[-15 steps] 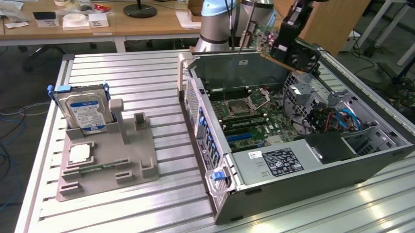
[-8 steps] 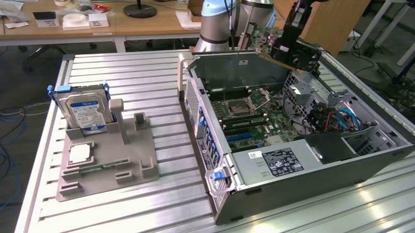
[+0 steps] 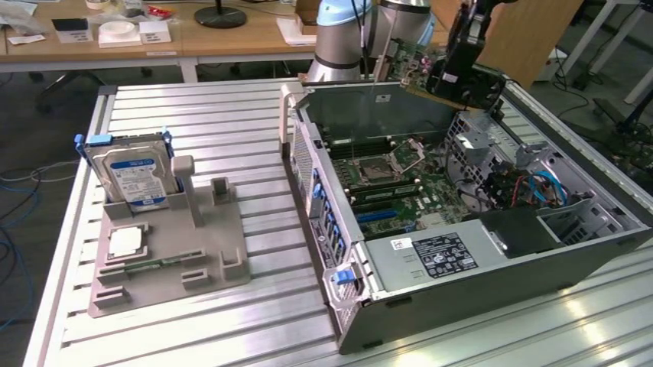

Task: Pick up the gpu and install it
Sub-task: 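Insert the gpu into the slot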

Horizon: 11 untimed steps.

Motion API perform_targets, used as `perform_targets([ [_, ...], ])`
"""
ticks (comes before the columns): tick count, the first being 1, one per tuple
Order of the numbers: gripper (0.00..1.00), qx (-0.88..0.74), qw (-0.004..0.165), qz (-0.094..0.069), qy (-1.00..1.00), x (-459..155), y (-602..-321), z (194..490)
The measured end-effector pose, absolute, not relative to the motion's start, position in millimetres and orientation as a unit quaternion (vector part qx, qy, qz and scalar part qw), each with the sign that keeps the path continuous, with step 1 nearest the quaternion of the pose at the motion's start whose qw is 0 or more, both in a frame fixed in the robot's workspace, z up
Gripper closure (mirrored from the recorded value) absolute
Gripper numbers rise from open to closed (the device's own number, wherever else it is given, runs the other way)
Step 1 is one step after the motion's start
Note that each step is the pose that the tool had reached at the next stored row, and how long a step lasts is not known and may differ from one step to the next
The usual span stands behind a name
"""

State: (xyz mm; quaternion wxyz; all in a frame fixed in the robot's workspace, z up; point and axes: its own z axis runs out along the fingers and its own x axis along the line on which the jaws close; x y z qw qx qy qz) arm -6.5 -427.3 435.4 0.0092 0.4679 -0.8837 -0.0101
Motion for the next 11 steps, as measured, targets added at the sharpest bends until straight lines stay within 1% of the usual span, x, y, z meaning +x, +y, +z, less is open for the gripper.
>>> perform_targets([
  [11,0.72,0.538,0.008,-0.008,-0.843,-6.4,-427.4,435.3],
])
